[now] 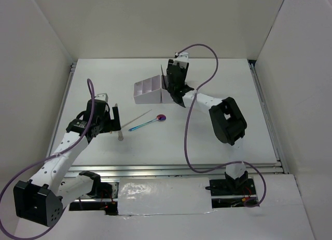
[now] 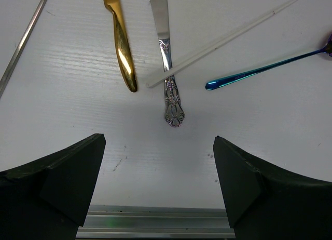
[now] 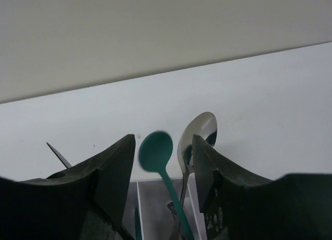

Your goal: Sort the eating utensils into containers

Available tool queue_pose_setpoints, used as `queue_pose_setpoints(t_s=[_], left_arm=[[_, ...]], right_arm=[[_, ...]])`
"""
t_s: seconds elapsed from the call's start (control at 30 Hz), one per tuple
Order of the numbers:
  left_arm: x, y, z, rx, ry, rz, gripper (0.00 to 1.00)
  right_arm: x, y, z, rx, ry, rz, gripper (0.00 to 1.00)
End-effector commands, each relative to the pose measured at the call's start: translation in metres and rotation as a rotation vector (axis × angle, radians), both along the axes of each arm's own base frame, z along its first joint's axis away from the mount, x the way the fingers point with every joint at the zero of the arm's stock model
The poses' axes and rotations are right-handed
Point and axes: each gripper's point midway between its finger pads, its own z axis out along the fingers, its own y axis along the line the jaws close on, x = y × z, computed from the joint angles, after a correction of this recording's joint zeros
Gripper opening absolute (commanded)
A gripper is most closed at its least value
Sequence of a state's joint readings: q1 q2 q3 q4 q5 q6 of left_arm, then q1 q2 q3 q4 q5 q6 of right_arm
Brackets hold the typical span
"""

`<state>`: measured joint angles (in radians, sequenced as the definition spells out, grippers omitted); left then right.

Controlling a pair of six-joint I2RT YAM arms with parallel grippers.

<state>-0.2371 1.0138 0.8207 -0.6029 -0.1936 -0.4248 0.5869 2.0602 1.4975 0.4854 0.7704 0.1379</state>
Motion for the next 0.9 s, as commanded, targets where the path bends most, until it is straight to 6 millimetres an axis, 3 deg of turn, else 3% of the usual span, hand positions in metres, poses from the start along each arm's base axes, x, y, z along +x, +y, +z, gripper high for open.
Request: queue_pose_setpoints(t_s=[0.0, 0.2, 0.23, 0.33, 0.37, 0.4, 0.47, 0.5, 0.57, 0.6, 0.67, 0.73, 0.77, 0.87], left_arm=[[0.004, -0.001, 0.009, -0.018, -0.033, 0.005, 0.99], [0.003, -0.007, 0.013, -0.051, -0.051, -0.011, 0.99], [0.003, -0.007, 0.013, -0.051, -0.050, -0.007, 0.99], [0.002, -0.004, 0.014, -0.041, -0.053, 0.002, 0.99], [0.002, -0.003, 0.015, -0.036, -0.054, 0.008, 0.99], [0.002, -0.001, 0.015, -0.027, -0.056, 0.016, 0.99], [0.002, 0.002, 0.016, -0.023, -0.060, 0.037, 0.99], [0.003, 0.007, 0.018, -0.013, -0.070, 0.066, 0.99], [0.002, 0.007, 0.018, -0.033, -0.066, 0.099, 0.99], [0.001, 0.006, 0.018, -0.046, -0.068, 0.103, 0.99], [0.000, 0.003, 0.016, -0.067, -0.065, 0.108, 0.99], [0.000, 0.002, 0.014, -0.065, -0.058, 0.095, 0.99], [0.000, 0.002, 0.011, -0.058, -0.042, 0.089, 0.99], [0.008, 0.002, 0.011, -0.033, -0.025, 0.083, 0.98]], right_arm=[[-0.011, -0.002, 0.034, 0.027, -0.051, -0.006, 0.57], [-0.037, -0.010, 0.097, 0.057, -0.106, 0.056, 0.58], [-0.047, -0.013, 0.121, 0.081, -0.135, 0.074, 0.58], [-0.069, -0.006, 0.125, 0.092, -0.099, 0.180, 0.57], [-0.083, -0.005, 0.144, 0.110, -0.118, 0.232, 0.58], [-0.095, 0.011, 0.125, 0.102, -0.045, 0.341, 0.58], [-0.117, 0.027, 0.120, 0.089, 0.001, 0.473, 0.61], [-0.134, 0.044, 0.095, 0.065, 0.094, 0.565, 0.65], [-0.153, 0.056, 0.071, 0.048, 0.177, 0.620, 0.66], [-0.171, 0.064, 0.044, 0.030, 0.263, 0.652, 0.66], [-0.196, 0.070, 0.009, 0.014, 0.351, 0.709, 0.67], [-0.216, 0.078, -0.012, 0.049, 0.434, 0.747, 0.68], [-0.224, 0.074, -0.027, 0.128, 0.517, 0.695, 0.68], [-0.236, 0.073, -0.046, 0.338, 0.610, 0.588, 0.63]])
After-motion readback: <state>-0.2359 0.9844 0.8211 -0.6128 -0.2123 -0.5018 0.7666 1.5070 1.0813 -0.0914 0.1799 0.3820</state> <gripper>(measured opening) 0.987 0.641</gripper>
